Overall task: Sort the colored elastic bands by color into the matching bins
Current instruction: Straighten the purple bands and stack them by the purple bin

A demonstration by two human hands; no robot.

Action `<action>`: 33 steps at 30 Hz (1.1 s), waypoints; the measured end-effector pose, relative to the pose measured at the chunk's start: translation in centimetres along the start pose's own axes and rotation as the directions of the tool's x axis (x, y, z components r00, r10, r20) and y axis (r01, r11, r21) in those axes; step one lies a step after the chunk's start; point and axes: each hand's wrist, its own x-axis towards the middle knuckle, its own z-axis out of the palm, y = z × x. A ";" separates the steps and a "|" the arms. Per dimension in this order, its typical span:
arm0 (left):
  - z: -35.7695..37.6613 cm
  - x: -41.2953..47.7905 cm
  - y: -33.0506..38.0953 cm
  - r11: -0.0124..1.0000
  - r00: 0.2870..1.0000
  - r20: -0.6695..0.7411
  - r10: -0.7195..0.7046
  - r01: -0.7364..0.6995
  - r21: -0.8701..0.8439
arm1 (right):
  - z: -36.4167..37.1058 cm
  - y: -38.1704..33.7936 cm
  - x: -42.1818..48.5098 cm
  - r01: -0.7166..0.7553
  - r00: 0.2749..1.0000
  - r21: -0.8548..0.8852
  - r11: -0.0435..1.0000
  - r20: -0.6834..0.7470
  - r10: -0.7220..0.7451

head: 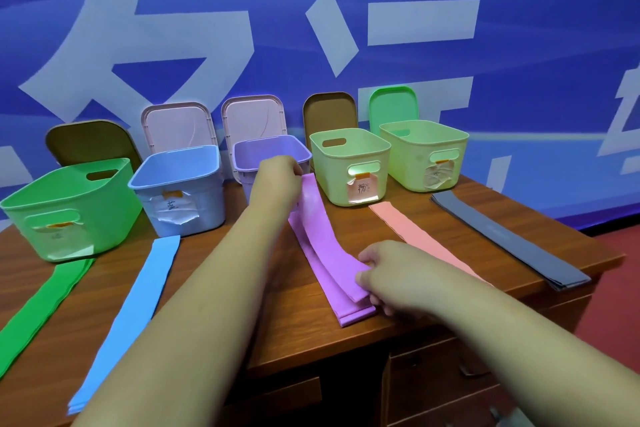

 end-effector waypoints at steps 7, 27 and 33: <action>2.8 -1.0 -1.7 0.998 1.000 -0.011 0.019 -0.020 -0.056 | 0.4 -0.5 0.3 -0.033 0.999 -0.154 0.987 0.015 0.036; 5.5 -1.4 -3.6 0.991 0.995 0.065 -0.076 0.068 0.116 | 1.0 -2.0 -0.3 -0.047 0.999 -0.208 0.977 -0.019 0.045; 5.1 -1.3 -3.3 0.978 0.967 0.223 -0.126 0.084 0.189 | 1.7 -2.0 0.0 -0.035 0.999 -0.243 0.969 -0.014 0.033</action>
